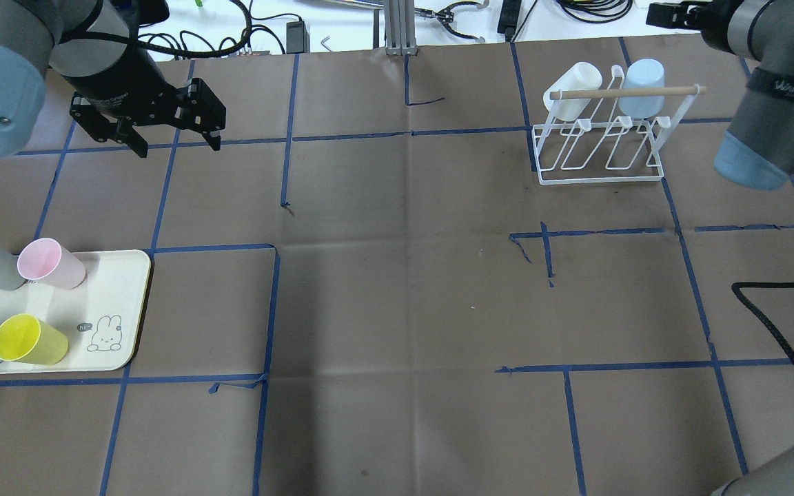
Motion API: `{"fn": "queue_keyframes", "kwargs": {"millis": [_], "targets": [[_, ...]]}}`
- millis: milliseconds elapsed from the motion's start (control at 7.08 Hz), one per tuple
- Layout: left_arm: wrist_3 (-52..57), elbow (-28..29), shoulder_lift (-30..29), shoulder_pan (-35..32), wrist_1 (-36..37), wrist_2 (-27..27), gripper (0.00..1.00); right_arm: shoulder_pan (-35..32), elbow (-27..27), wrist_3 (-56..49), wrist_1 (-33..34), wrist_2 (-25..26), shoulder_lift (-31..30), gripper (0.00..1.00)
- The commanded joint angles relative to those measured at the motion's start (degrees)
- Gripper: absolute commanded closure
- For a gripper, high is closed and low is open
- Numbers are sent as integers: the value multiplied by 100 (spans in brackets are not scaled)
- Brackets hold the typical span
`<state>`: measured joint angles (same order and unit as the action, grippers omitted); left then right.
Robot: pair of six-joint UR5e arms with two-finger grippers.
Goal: Transfer IKEA cup to right arm and place on rack
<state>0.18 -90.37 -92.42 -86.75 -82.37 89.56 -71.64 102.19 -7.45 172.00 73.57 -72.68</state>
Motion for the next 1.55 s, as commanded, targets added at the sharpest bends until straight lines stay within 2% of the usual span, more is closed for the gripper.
{"fn": "queue_keyframes", "kwargs": {"millis": [0, 282, 565, 989, 1130, 1271, 1412], "targets": [[0, -7, 5, 0, -7, 0, 0, -306, -24, 42, -1638, 8, -858, 0], [0, -7, 5, 9, 2, 0, 0, -683, -128, 42, -3234, -18, -1527, 0], [0, -7, 5, 0, 2, 0, 0, -1123, -654, 471, -5045, 86, -1732, 0], [9, -7, 5, 9, 2, 0, 0, -1554, -823, 786, -7156, 691, -2223, 0], [9, -7, 5, 0, 2, 0, 0, -1703, -858, 989, -7537, 746, -2320, 0], [9, -7, 5, 0, 2, 0, 0, -1940, -833, 1052, -7724, 1033, -2382, 0], [9, -7, 5, 0, 2, 0, 0, -2125, -806, 1061, -7795, 1576, -2409, 0]]}}
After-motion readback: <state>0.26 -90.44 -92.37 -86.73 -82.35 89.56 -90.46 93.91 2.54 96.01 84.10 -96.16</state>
